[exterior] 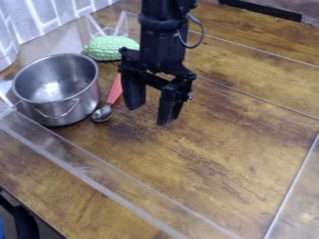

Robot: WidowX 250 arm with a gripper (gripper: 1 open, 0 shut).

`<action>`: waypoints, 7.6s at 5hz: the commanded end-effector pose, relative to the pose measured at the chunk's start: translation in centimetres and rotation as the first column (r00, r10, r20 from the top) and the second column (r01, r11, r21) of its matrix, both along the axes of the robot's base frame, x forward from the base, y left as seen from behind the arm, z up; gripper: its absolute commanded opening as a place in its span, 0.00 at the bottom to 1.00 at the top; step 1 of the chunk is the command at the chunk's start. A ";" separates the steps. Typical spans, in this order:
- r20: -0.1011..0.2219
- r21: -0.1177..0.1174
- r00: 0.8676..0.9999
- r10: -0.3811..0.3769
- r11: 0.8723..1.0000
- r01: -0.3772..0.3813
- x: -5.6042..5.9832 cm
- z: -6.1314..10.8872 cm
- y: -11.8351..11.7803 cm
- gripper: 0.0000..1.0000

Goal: Put the green object in the silver pot

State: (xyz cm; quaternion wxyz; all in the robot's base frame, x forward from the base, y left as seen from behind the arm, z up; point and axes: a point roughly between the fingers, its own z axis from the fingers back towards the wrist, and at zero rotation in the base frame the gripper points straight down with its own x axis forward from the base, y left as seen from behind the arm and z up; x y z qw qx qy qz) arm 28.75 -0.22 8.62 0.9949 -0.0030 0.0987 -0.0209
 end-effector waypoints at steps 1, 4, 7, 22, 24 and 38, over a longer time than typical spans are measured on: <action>0.008 0.002 1.000 0.011 1.000 -0.011 0.1 0.1 0.9 1.00; 0.018 -0.006 1.000 0.008 1.000 -0.008 0.2 0.3 2.7 1.00; 0.088 -0.024 0.996 0.019 1.000 -0.017 0.6 2.5 4.7 1.00; 0.023 -0.011 0.998 0.053 0.999 -0.053 2.0 -2.7 8.0 0.00; 0.019 -0.010 0.998 0.061 0.998 -0.061 2.0 -3.2 8.0 0.00; 0.059 -0.019 0.994 0.092 0.996 -0.091 1.8 -2.9 8.5 0.00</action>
